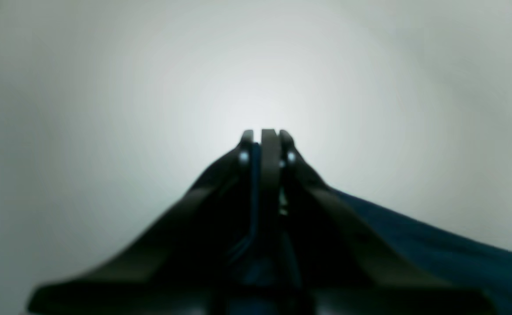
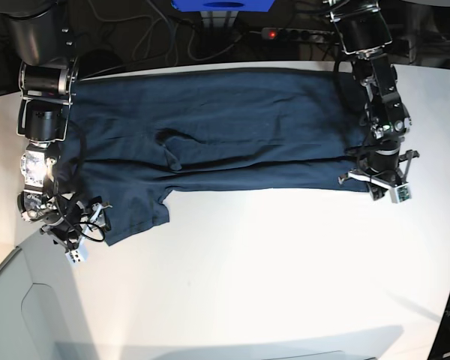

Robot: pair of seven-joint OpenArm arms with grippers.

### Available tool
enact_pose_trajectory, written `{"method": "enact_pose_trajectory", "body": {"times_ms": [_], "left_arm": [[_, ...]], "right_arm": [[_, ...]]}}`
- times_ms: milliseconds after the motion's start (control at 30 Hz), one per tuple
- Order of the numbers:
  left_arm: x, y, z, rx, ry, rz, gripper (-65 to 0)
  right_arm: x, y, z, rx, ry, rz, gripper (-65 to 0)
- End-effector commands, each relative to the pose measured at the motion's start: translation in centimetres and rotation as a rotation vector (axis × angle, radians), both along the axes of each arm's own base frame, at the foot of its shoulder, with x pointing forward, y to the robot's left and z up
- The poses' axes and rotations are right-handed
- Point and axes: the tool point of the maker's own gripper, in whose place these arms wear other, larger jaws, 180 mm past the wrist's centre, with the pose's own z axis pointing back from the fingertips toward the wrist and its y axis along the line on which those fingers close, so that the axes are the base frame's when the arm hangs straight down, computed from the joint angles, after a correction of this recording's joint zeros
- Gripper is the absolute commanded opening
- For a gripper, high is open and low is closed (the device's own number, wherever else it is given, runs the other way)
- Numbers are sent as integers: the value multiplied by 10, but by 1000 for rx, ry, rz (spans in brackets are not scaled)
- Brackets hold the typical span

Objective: Fold the T-shirt properly

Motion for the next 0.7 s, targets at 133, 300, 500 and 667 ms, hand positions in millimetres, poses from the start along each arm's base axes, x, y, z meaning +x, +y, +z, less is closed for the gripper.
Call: {"method": "enact_pose_trajectory", "body": {"times_ms": [133,300,500,667], "left_arm": [[4,4,14,18,-45,2,-650],[-2,4,9,19,-28,1,-650],[-2,4,9,19,-28,1,-650],[-2,4,9,19,-28,1,-650]], "right_arm": [[25,-4,26,37,-103,-14,-253],[29,-8,18,58,-92,-59,-253],[26,-13,9,60,-64,-100,-252],[15,-5,-6,69,-35,-91,-255]]}}
